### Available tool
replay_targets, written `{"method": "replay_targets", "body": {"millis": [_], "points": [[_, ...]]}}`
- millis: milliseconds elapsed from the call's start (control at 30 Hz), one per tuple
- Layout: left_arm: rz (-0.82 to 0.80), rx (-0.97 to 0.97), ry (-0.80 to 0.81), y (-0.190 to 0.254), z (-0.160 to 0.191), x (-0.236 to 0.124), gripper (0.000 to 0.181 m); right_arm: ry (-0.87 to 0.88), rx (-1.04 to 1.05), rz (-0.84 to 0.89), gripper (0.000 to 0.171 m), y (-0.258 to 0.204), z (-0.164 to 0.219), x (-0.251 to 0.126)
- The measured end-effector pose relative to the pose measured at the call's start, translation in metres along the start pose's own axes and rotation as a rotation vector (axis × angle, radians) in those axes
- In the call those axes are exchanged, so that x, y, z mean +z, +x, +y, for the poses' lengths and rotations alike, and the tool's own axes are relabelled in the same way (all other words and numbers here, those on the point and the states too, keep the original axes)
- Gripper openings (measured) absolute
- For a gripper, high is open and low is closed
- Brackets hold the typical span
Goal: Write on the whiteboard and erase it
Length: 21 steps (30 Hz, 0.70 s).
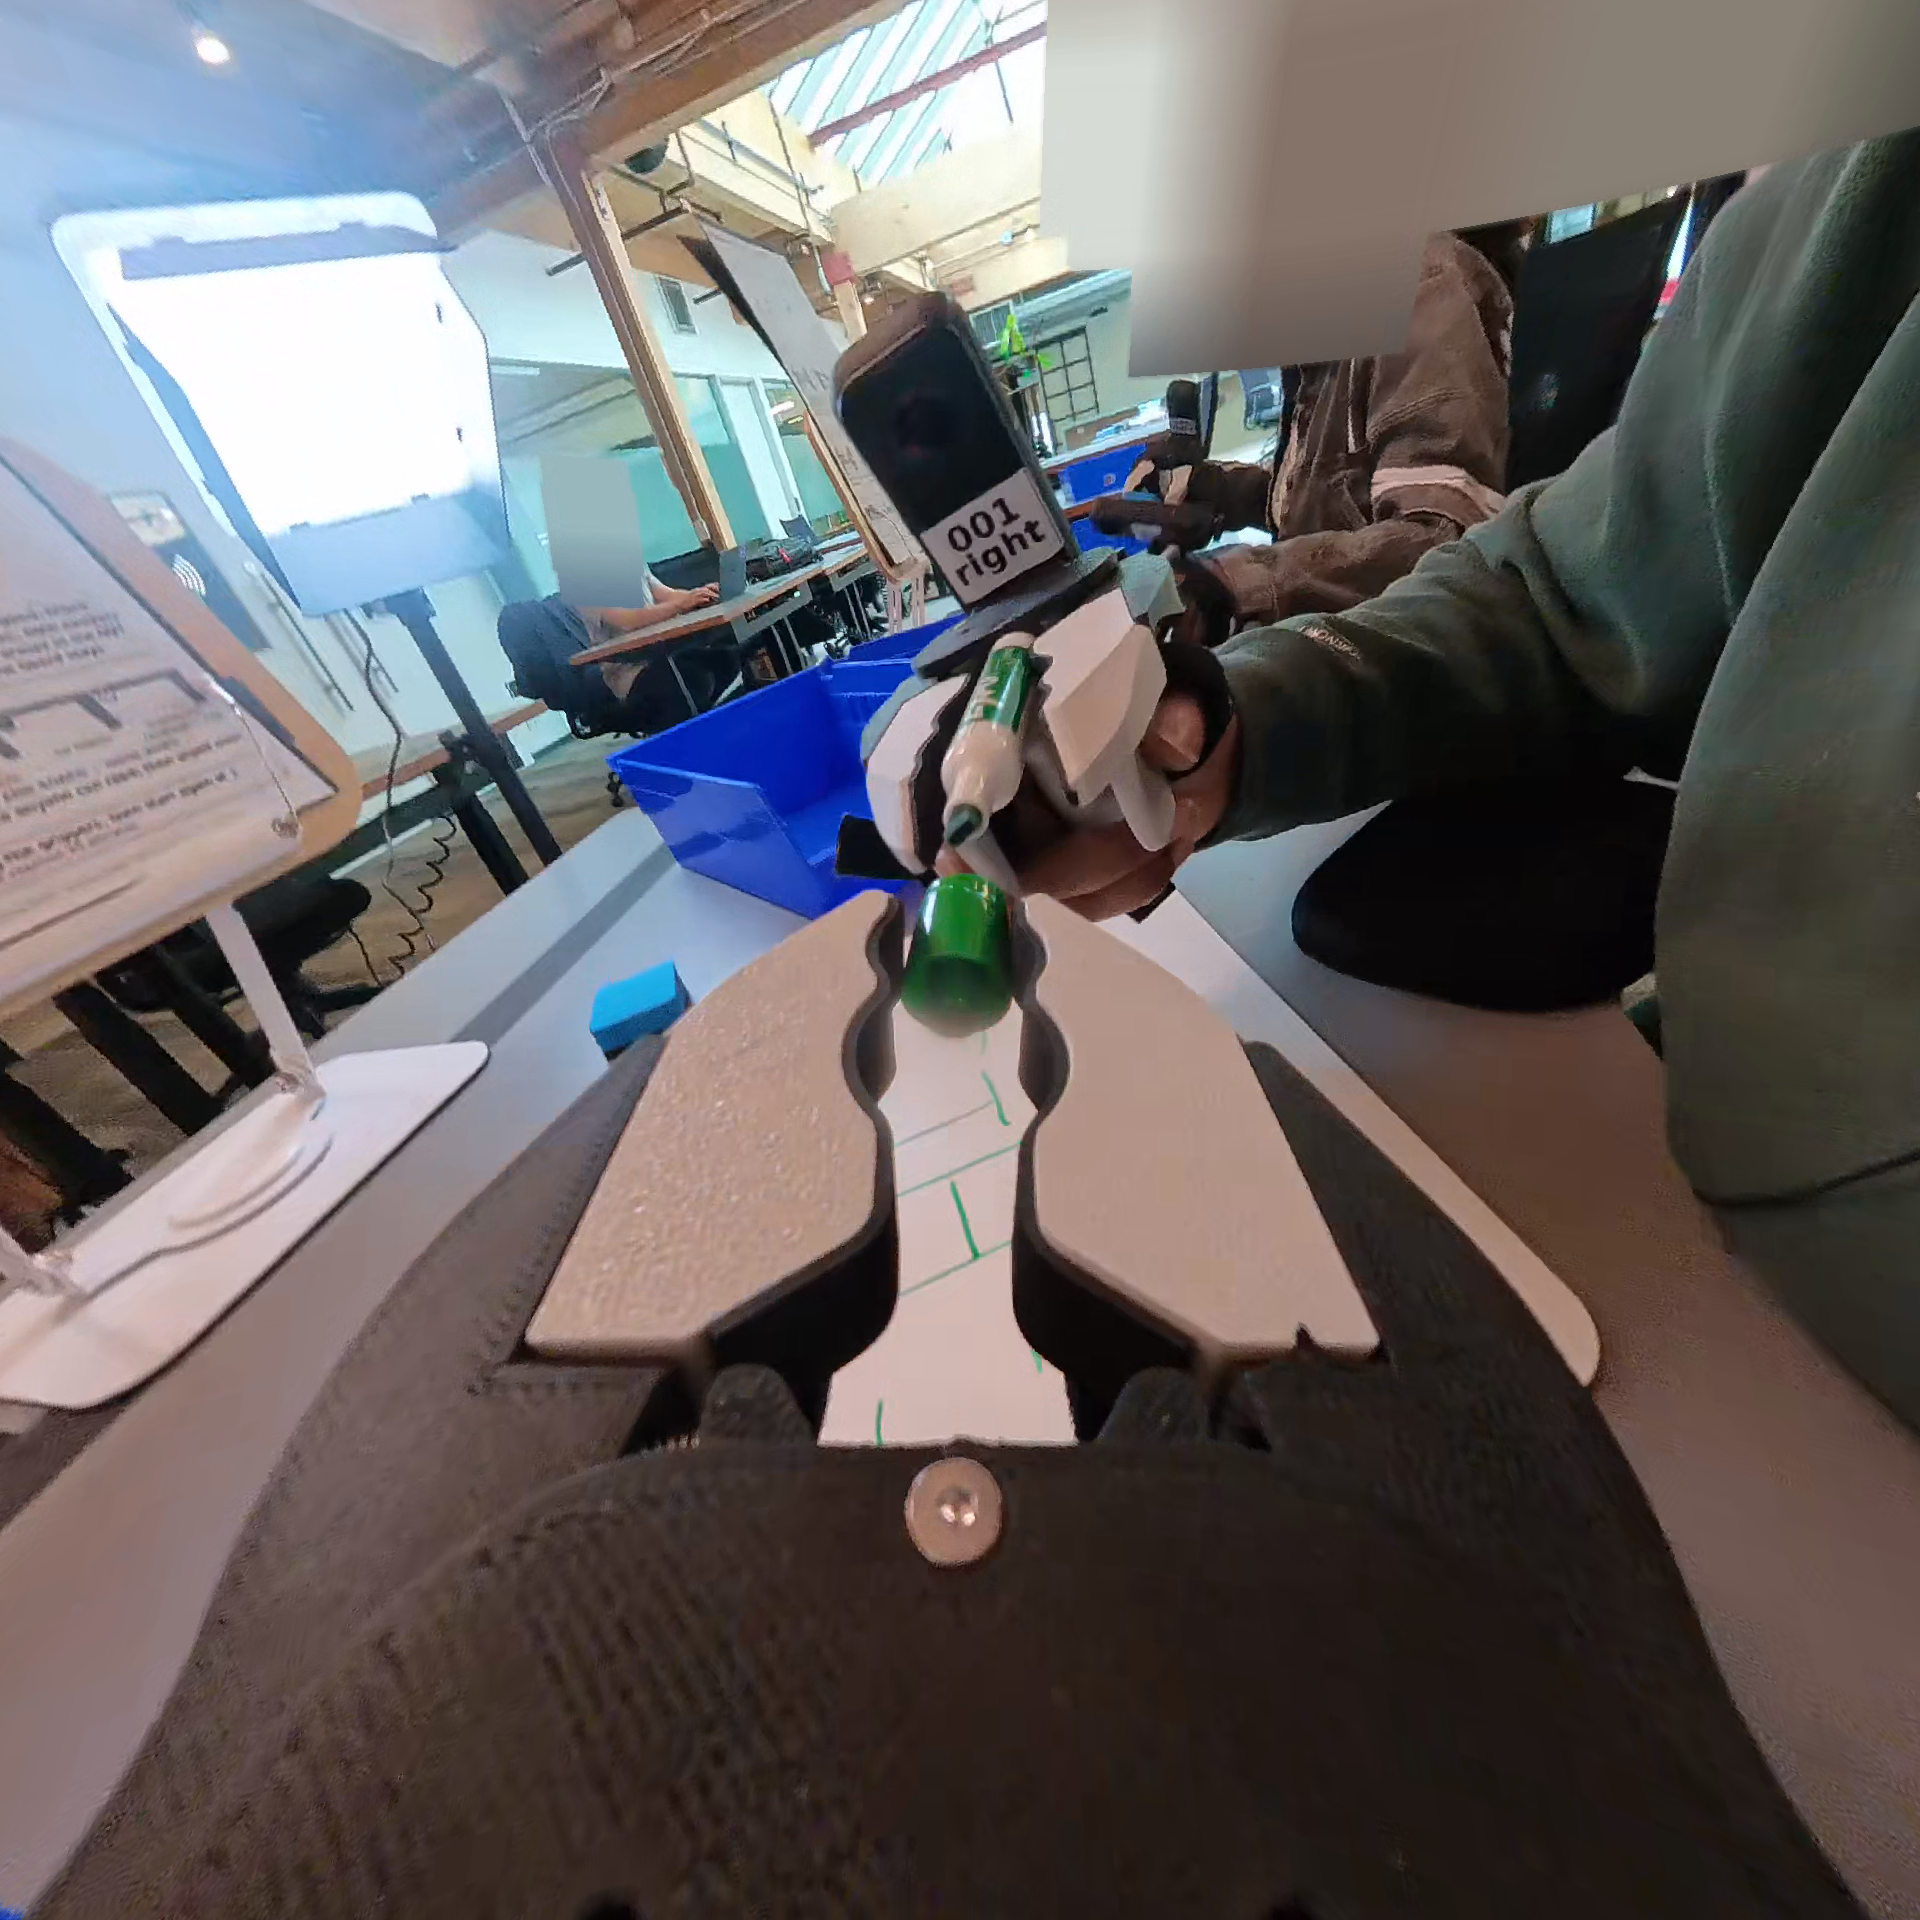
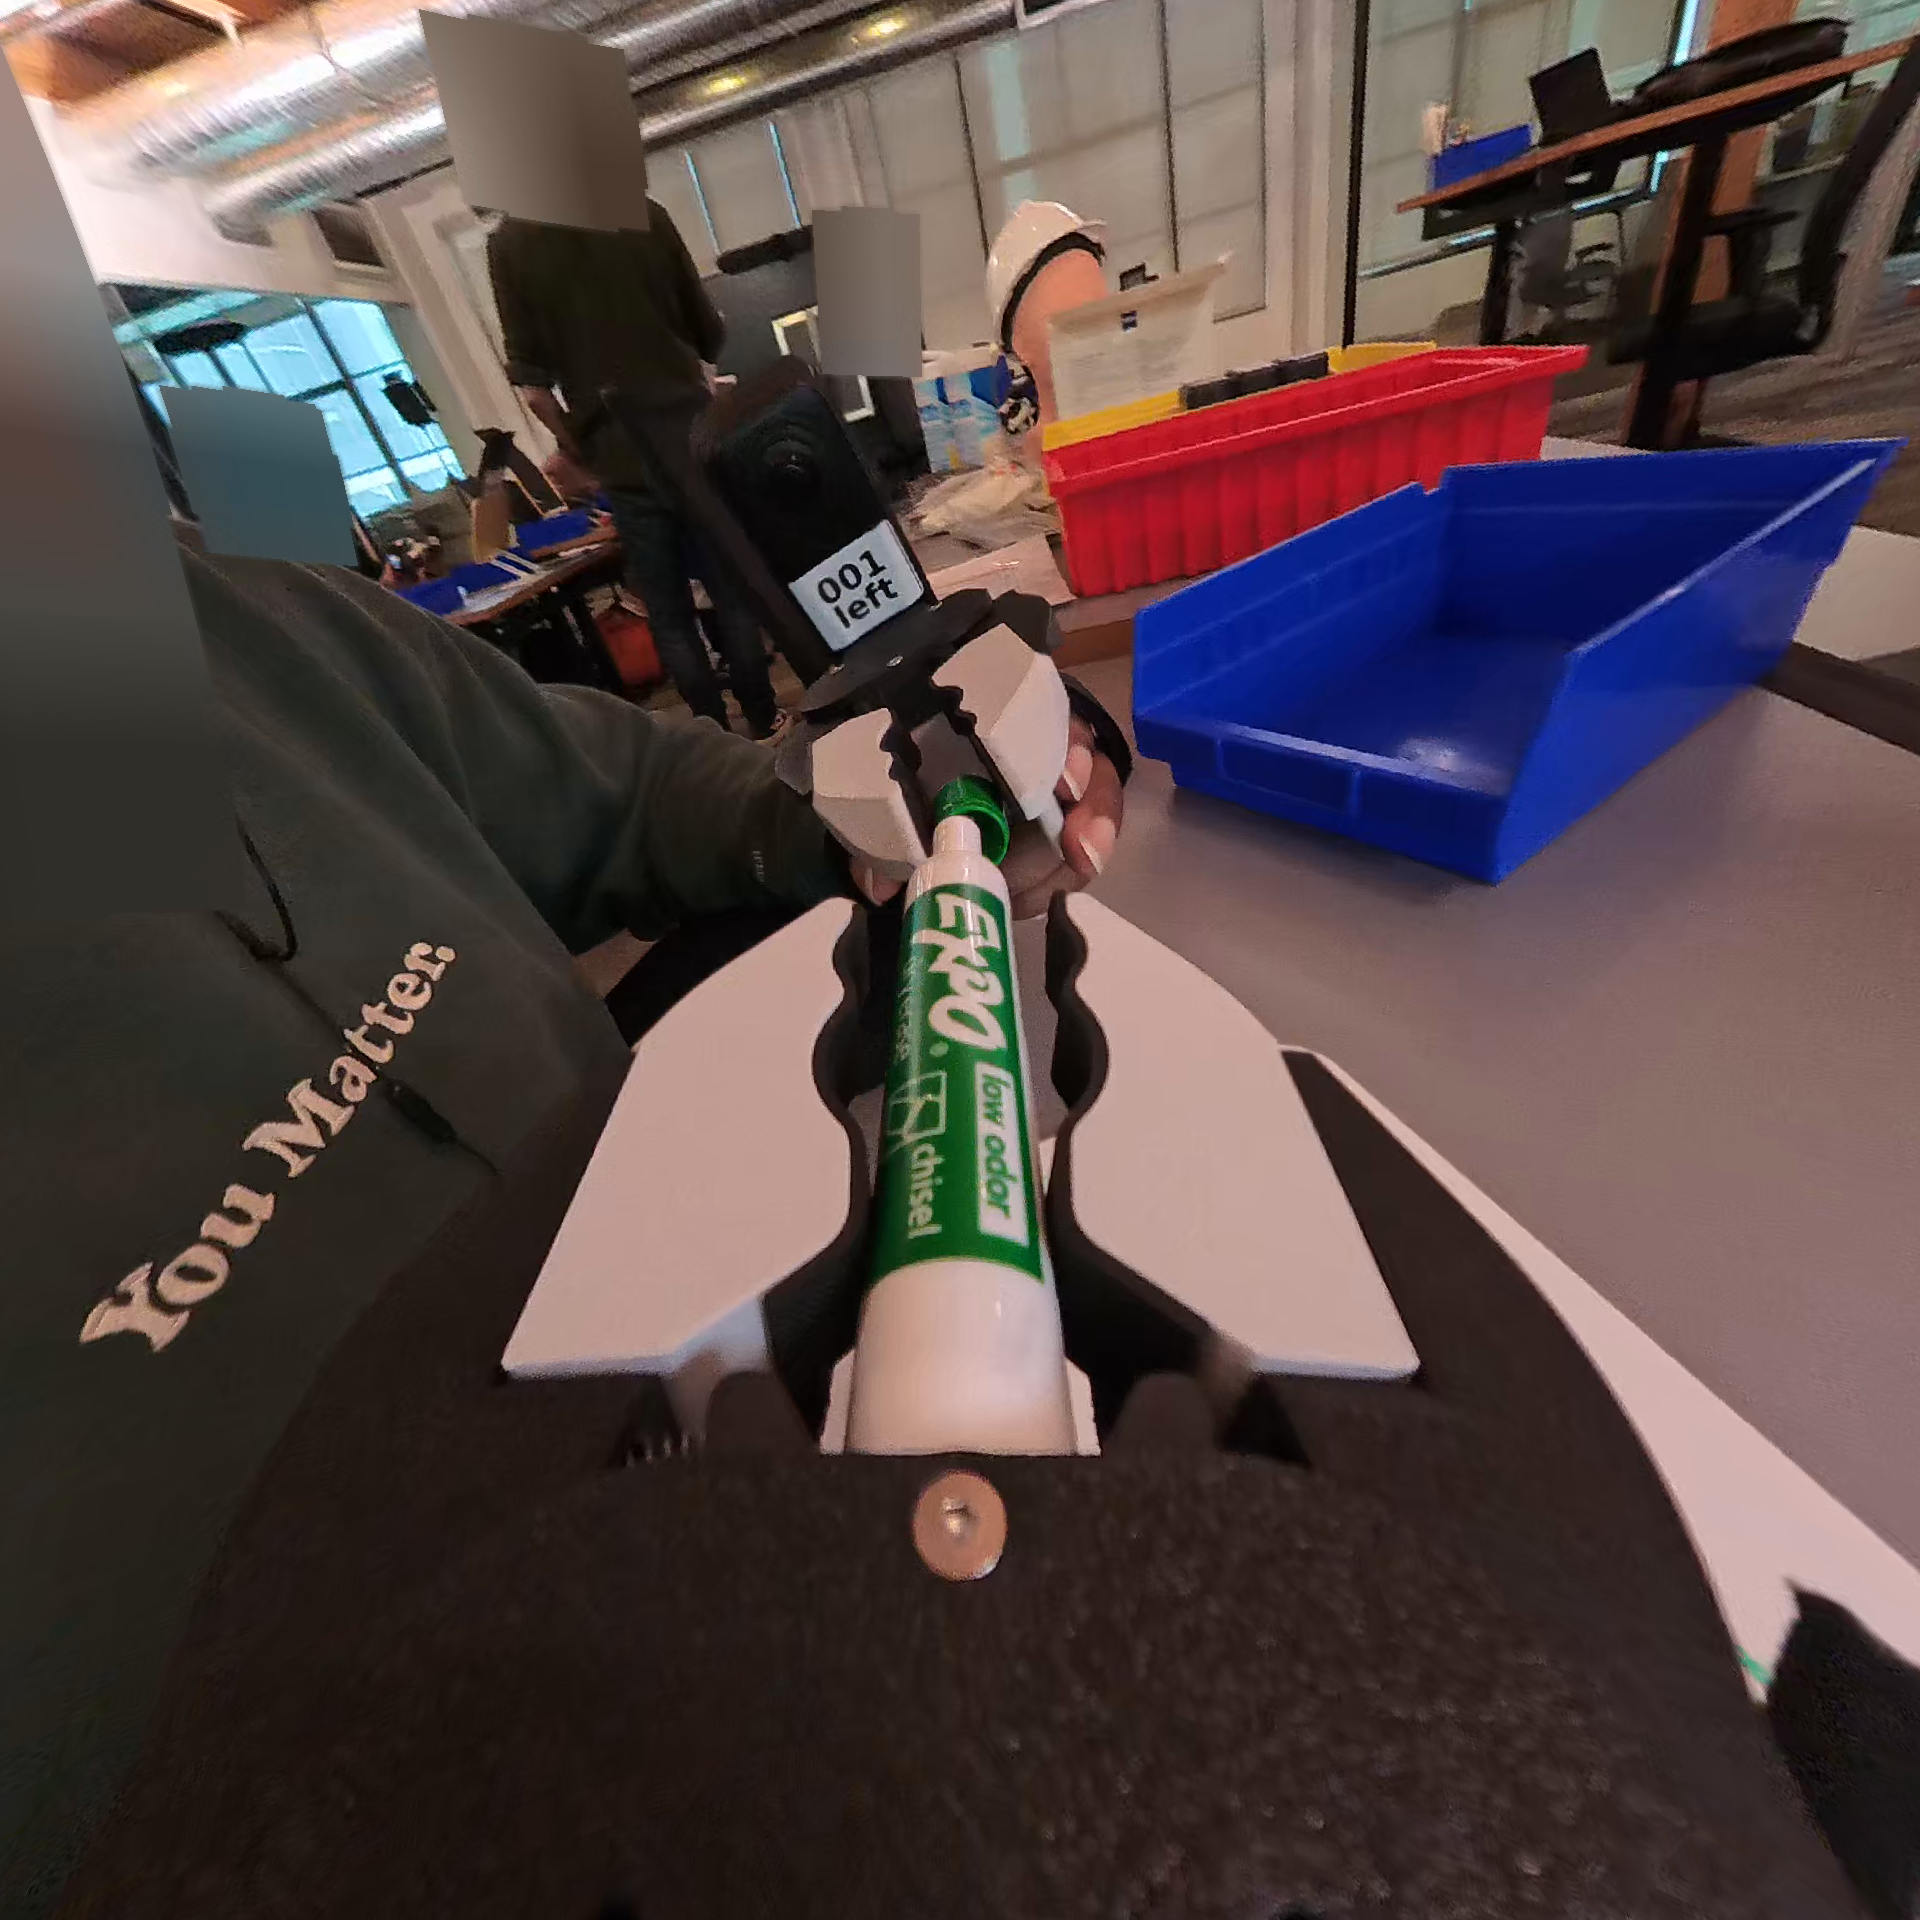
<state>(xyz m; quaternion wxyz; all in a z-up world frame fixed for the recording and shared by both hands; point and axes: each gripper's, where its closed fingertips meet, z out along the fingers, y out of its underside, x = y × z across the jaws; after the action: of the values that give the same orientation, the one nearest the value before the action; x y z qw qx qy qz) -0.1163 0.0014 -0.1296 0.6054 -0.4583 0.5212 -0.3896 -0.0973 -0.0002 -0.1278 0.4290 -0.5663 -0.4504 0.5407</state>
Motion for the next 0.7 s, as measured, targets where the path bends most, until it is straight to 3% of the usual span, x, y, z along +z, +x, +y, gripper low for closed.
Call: {"method": "replay_targets", "body": {"millis": [300,700], "points": [[0.068,0.137,-0.056,0.016,-0.006,0.028,0.02,-0.017,0.02,-0.001,0.033,-0.01,0.01,-0.002],[0.149,0.309,-0.134,0.021,-0.007,0.035,0.018,0.071,0.196,-0.021,0.032,-0.012,0.013,-0.008]]}}
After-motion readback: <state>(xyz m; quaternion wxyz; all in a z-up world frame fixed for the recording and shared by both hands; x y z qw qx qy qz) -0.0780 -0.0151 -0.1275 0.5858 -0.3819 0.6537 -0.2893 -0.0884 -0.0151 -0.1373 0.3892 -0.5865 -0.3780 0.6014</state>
